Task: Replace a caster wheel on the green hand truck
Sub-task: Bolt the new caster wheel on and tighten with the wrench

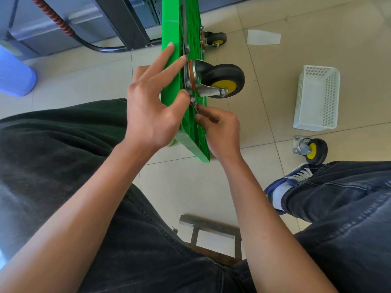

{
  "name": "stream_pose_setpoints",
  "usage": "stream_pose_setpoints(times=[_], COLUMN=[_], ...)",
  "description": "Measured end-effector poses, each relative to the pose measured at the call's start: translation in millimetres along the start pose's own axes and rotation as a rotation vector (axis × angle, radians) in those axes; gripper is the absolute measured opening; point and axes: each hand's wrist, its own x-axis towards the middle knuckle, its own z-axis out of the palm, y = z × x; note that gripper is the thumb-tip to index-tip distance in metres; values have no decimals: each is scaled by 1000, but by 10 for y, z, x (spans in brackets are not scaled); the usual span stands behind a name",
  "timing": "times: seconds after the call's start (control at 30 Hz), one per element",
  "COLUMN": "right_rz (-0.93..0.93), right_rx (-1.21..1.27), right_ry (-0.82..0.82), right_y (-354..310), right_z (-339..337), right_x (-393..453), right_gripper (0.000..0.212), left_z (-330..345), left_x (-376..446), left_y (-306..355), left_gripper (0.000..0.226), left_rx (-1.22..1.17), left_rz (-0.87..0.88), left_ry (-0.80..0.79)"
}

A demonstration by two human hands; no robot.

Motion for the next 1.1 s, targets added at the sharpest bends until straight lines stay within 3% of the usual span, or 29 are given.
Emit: stream_pose_setpoints(times=[0.4, 0.73, 1.1], right_rz=[-9, 7, 110], right_rx=[-130, -259, -117], right_ry=[19, -85, -173], right_y=[-142, -311, -348], right_z=[0, -83, -223], right_x=[-52, -116, -107], right_gripper=[24, 22, 17], left_z=[-4, -17, -6], left_x=[-5, -12, -15], left_y=[1, 22, 15], left_gripper=[56, 57, 57], left_rx=[-6, -13, -33], left_rz=[-6, -11, -10], left_ry=[3, -3, -1])
